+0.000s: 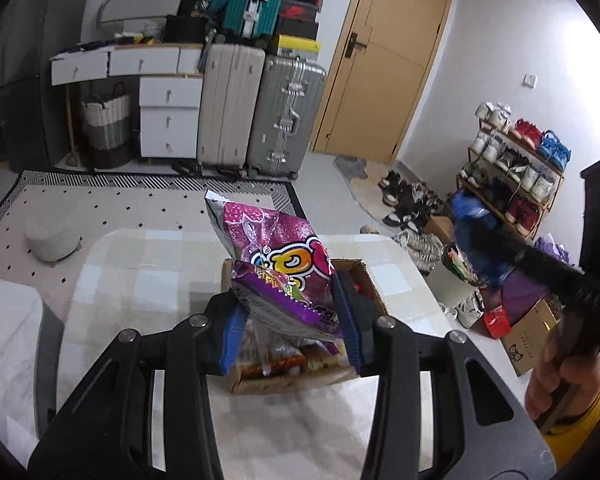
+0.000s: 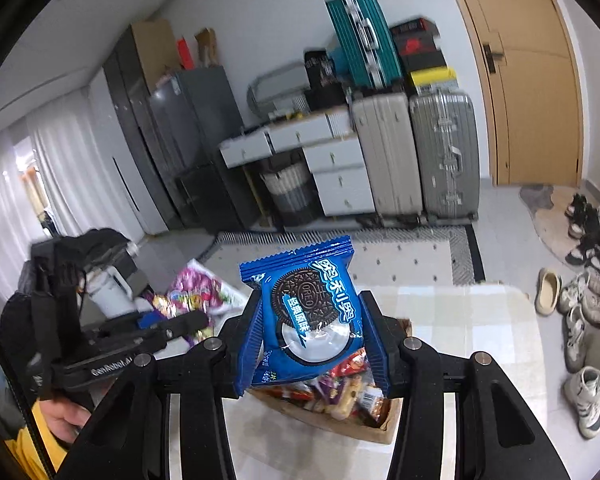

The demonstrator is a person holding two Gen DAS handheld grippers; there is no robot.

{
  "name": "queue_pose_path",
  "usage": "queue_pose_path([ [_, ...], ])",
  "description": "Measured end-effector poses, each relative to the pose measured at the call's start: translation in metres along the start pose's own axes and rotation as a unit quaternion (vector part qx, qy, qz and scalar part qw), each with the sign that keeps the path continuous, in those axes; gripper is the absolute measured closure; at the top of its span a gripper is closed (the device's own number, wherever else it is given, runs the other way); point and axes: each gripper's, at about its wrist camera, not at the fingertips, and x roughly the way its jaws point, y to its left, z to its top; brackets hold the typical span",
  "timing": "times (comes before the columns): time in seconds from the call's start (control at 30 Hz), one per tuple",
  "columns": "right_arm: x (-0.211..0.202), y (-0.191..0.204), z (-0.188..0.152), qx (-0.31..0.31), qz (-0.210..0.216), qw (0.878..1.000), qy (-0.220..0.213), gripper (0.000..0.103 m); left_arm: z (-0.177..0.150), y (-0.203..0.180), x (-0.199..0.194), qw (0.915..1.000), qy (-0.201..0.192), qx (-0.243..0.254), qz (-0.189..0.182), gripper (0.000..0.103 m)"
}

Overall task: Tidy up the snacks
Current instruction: 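Lift both held bags and carry them over the cardboard box, then lower both bags into the box and open both tools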

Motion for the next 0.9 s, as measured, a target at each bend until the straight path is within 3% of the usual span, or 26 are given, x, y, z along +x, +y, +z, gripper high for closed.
queue_pose_path([
  [0.23,0.08,-0.023,-0.019,-0.006,-0.018,0.997,0.079,0.057,0.024,-0.003,0.093,0.9992,0.039,-0.009,-0.003,0.065],
  [0.47,0.128,-0.035,-0.052,-0.025,-0.027,0.99,0.135,0.057,0.028,0.0,0.146,0.9982,0.059,-0.014,-0.002,0.065],
  [0.67,0.144,-0.049,-0.065,-0.028,-0.045,0.988,0.144,0.057,0.028,-0.001,0.165,0.9981,0.059,-0.015,-0.003,0.065],
  [0.9,0.132,-0.048,-0.062,-0.019,-0.034,0.991,0.129,0.056,0.016,-0.009,0.181,0.9969,0.077,-0.007,-0.012,0.065],
])
